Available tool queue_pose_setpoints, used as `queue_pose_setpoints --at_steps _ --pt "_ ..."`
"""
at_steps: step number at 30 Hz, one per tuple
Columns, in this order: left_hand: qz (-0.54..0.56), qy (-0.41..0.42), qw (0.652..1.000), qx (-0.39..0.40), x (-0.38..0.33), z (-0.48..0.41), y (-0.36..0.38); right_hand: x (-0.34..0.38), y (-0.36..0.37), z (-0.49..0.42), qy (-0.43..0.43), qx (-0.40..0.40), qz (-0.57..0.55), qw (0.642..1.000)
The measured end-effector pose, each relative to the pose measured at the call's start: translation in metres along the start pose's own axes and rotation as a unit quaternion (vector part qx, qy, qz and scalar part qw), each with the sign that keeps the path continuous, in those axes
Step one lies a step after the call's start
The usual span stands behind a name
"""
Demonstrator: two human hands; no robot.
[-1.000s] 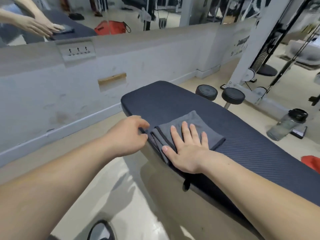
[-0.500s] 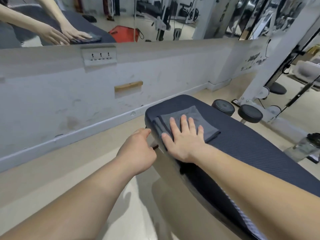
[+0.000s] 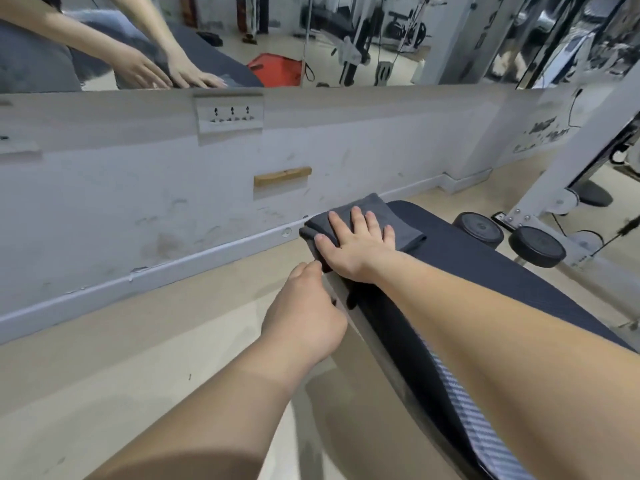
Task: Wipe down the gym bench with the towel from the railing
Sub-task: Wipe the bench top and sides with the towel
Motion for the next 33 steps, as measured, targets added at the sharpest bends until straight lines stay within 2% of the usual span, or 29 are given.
queue_pose_setpoints --at_steps 4,9,14,18,20,22,28,33 --pt "-0.011 -0.010 1.000 -0.004 -0.003 0.000 0.000 -0.002 -0.003 0.000 -0.005 -0.013 -0.003 1.000" --pt "-0.013 -0.003 1.000 -0.011 -0.003 0.002 0.001 -0.025 0.019 0.069 -0.085 -0.036 0.033 0.995" --pt "-0.005 0.009 1.000 -0.015 -0.004 -0.004 0.016 -0.066 0.047 0.162 -0.132 0.020 0.093 0.987" --pt "-0.008 0.039 0.999 -0.011 -0.012 -0.008 0.034 -0.082 0.052 0.186 -0.155 0.083 0.115 0.978" --pt "-0.012 0.050 0.999 -0.013 -0.014 -0.011 0.039 -0.084 0.047 0.167 -0.154 0.101 0.113 0.976" --pt "-0.007 0.063 0.998 -0.019 -0.016 -0.014 0.042 -0.086 0.039 0.127 -0.132 0.088 0.118 0.980" --pt "-0.010 0.079 0.996 -0.049 -0.010 -0.021 0.044 -0.099 0.012 -0.017 0.011 0.020 0.023 0.999" --pt "-0.031 0.100 0.994 -0.036 -0.024 -0.014 0.052 -0.111 0.006 -0.040 0.048 -0.020 -0.017 0.999"
Point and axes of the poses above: each hand's wrist, its own z-axis away from the middle knuckle, its own y-axis out of the palm, x = y × z, the point moved 6 cm from there along -z, towards the middle knuckle, and after that the axes turned 14 degrees about z, right-handed, at the moved point
